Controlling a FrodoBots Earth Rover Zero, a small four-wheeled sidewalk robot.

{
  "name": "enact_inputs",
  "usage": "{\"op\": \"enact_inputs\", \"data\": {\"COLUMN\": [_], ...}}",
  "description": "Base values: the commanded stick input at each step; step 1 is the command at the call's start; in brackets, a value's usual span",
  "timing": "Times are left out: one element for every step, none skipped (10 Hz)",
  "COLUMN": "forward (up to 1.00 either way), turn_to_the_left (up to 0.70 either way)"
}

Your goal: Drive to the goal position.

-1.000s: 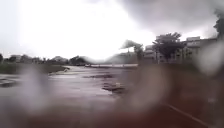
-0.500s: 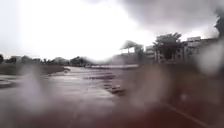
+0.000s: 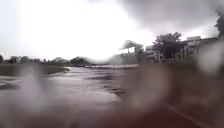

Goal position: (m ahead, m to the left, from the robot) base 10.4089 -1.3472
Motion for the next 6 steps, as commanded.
{"op": "enact_inputs", "data": {"forward": [0.45, 0.45, 0.45, 0.45, 0.45, 0.45], "turn_to_the_left": [0.00, 0.00, 0.00, 0.00, 0.00, 0.00]}}
